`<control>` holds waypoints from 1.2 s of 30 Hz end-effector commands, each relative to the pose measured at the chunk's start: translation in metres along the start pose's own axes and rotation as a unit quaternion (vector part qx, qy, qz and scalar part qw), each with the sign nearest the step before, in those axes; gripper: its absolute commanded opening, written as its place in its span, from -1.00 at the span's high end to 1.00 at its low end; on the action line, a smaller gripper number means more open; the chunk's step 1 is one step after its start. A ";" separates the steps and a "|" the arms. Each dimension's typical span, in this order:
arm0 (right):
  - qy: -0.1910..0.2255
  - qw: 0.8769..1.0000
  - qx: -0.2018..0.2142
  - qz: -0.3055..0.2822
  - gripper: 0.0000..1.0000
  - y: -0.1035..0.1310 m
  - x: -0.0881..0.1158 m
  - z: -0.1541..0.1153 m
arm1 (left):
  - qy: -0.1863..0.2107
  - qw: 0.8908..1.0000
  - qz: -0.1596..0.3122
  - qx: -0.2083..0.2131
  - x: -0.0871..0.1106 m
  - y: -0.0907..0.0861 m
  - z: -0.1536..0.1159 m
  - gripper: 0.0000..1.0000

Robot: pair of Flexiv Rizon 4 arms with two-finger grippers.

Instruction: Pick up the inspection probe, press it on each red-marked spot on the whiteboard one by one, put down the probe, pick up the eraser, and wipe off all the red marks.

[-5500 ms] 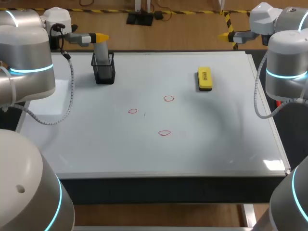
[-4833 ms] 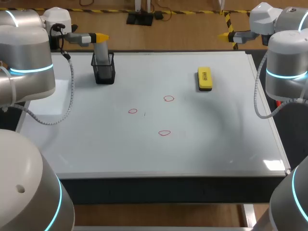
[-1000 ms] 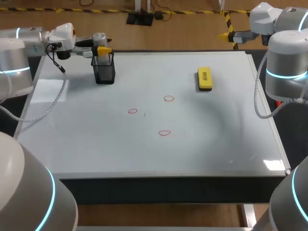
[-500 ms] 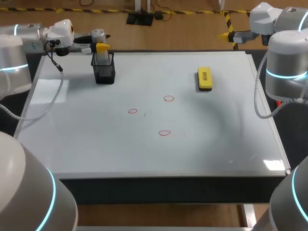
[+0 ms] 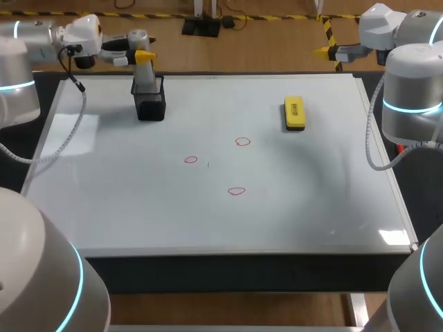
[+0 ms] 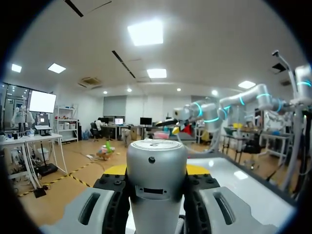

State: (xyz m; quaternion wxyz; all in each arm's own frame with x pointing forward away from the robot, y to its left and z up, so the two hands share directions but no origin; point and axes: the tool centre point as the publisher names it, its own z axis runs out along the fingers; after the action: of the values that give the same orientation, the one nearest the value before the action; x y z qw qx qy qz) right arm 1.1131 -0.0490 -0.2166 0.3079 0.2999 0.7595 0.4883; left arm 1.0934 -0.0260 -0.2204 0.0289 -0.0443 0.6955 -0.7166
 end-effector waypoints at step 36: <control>0.001 1.000 0.001 0.000 -1.00 0.000 -0.001 0.000 | -0.047 0.998 0.032 0.028 0.008 -0.083 -0.029 1.00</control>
State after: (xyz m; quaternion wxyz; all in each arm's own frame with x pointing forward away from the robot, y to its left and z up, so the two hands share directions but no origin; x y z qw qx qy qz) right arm 1.1131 -0.0491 -0.2166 0.3079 0.3000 0.7595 0.4883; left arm 1.0980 -0.0024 -0.1429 0.0728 -0.0424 0.6721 -0.7356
